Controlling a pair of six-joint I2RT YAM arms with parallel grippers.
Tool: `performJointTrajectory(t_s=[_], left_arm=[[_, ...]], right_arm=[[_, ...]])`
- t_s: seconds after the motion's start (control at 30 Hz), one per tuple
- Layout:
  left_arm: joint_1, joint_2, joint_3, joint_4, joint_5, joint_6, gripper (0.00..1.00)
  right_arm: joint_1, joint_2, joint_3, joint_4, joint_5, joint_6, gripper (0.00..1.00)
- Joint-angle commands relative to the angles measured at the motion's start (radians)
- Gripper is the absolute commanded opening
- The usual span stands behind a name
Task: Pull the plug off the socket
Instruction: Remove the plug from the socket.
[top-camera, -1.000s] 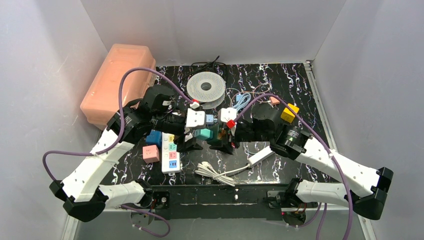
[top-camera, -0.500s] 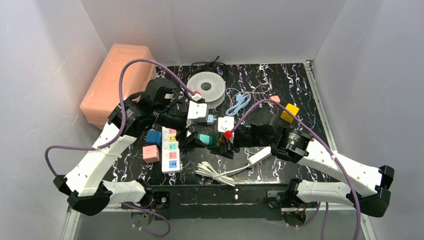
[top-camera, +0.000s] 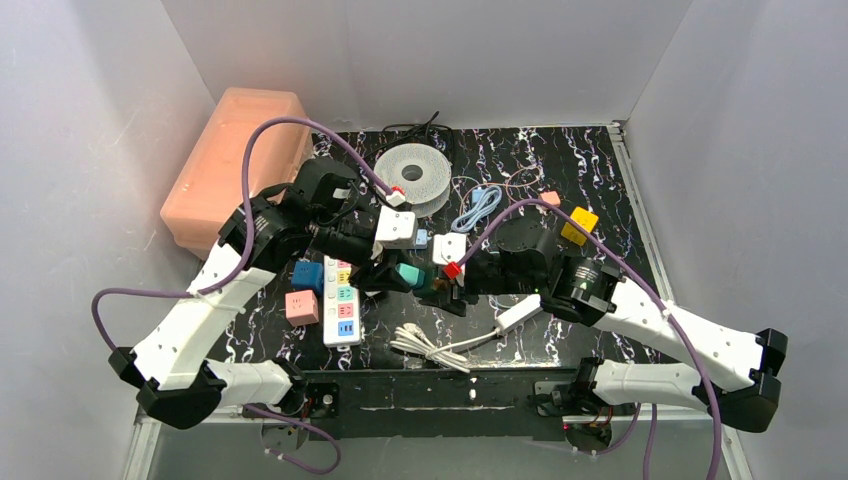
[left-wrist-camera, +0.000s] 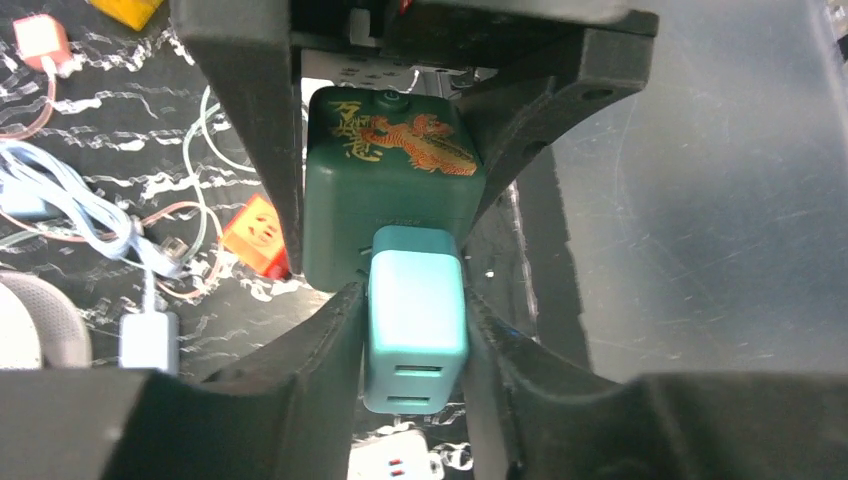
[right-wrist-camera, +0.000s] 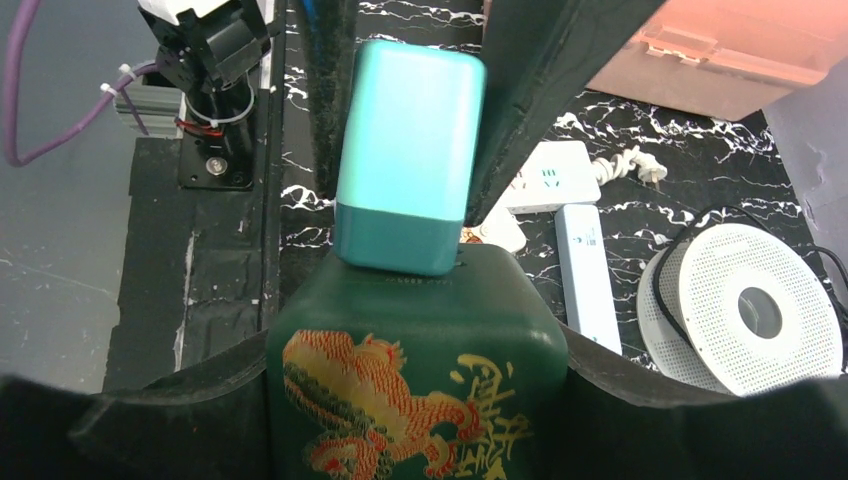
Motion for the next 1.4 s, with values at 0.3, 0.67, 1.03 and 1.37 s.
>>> performJointTrajectory(t_s=[0.3,0.67,1.03,1.37], left_arm=[[0.002,-0.012,-0.025,0.039,-0.006,0.007,0.0],[0.001,-0.082,-0.075,0.056,-0.061,0.104,0.0],[0.003,-0.068,-0.016,-0.003,-0.049,0.17,0.0],[0.003,-0.054,0.052,-0.122,-0.041,0.254,0.0]], right_arm=[[0.015,0.013,0.004,0.134,0.078,0.01,0.01],[0.004,0.003,-0.116,0.182,0.081,0.1,0.01],[-0.016,-0.004,-0.216,0.157,0.079,0.131,0.01],[-0.05,0.025,-0.251,0.083,0.053,0.165,0.01]])
